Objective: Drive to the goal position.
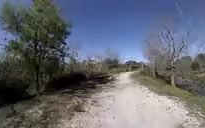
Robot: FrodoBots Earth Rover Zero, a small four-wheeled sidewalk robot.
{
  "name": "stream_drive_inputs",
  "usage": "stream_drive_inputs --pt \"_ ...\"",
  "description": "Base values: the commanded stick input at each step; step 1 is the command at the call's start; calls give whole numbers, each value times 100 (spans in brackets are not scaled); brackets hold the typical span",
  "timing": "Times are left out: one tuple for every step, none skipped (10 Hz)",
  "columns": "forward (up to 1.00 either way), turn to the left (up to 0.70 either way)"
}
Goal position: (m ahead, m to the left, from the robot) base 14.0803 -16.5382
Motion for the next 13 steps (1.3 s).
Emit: stream_drive_inputs --pt "70 -12" --pt "70 -11" --pt "70 -13" --pt "70 -15" --pt "70 -16" --pt "70 -17" --pt "70 -16" --pt "70 -8" --pt "70 -1" --pt "70 0" --pt "70 0" --pt "70 0" --pt "70 0"
